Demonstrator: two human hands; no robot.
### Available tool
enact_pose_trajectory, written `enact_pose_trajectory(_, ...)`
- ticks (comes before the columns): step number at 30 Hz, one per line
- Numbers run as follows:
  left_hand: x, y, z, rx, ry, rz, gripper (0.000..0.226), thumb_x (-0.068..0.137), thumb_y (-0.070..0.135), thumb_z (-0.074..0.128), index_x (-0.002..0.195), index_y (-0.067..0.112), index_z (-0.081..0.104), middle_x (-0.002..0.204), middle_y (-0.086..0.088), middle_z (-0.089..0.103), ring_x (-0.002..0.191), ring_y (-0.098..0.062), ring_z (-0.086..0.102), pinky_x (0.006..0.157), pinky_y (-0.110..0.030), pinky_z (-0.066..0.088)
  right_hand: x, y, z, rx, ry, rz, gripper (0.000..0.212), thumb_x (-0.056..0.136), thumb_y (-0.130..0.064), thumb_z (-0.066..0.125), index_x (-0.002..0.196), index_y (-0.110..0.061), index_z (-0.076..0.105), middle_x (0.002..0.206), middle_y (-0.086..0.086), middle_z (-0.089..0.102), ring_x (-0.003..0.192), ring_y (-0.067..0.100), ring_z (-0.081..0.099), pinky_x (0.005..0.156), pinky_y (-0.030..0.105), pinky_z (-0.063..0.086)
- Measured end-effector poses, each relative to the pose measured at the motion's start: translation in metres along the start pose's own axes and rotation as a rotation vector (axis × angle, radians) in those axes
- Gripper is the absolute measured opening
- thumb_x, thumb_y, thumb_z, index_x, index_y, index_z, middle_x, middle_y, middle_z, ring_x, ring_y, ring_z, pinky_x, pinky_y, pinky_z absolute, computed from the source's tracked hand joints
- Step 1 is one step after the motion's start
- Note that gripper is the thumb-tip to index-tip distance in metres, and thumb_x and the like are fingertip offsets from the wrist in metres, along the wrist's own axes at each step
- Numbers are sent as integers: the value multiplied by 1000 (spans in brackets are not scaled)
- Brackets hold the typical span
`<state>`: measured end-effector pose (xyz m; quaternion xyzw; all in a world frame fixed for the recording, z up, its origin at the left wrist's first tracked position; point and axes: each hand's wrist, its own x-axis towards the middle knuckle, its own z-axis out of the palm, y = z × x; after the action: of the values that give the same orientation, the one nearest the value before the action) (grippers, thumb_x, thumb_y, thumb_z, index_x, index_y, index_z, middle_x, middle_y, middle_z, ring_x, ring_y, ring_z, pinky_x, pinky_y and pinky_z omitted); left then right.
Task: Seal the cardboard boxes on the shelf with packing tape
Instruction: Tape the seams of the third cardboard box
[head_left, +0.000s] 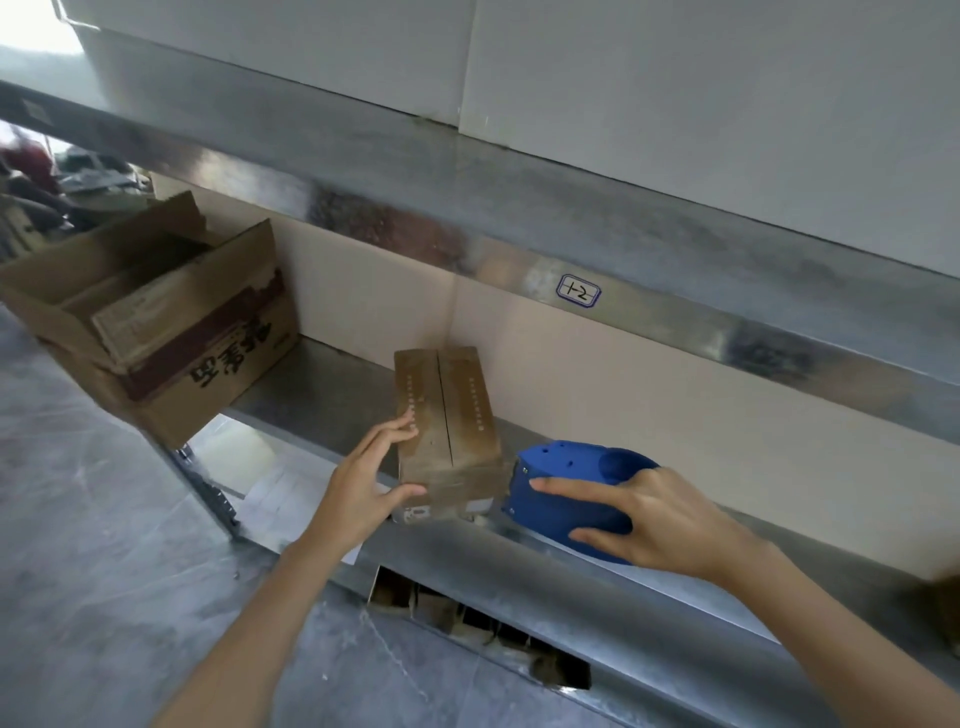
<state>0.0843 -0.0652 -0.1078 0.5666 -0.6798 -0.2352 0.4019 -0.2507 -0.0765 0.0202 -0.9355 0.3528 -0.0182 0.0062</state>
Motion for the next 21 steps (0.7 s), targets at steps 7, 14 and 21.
enact_pose_trajectory(7,1,1,-1,54,-8,-5,70,73,35,85,131,41,46,146,33,38,132,13,38,109,-29,41,2,8,-3,24,-29,13,55,91,-54,48,143,-57,30,47,-8,12,42,14,24,41,28,43)
enact_pose_trajectory(14,3,2,-1,65,-16,8,67,74,37,83,133,34,51,146,28,41,133,5,43,109,-33,43,0,23,-4,53,-71,45,56,89,-56,49,141,-62,30,45,-6,13,40,10,18,50,20,27)
enact_pose_trajectory(21,4,3,-2,61,-30,-2,66,74,33,84,132,29,53,147,23,44,134,2,43,111,-32,40,-10,40,-1,74,-98,82,64,88,-50,63,138,-68,27,51,-13,21,41,7,21,50,16,27)
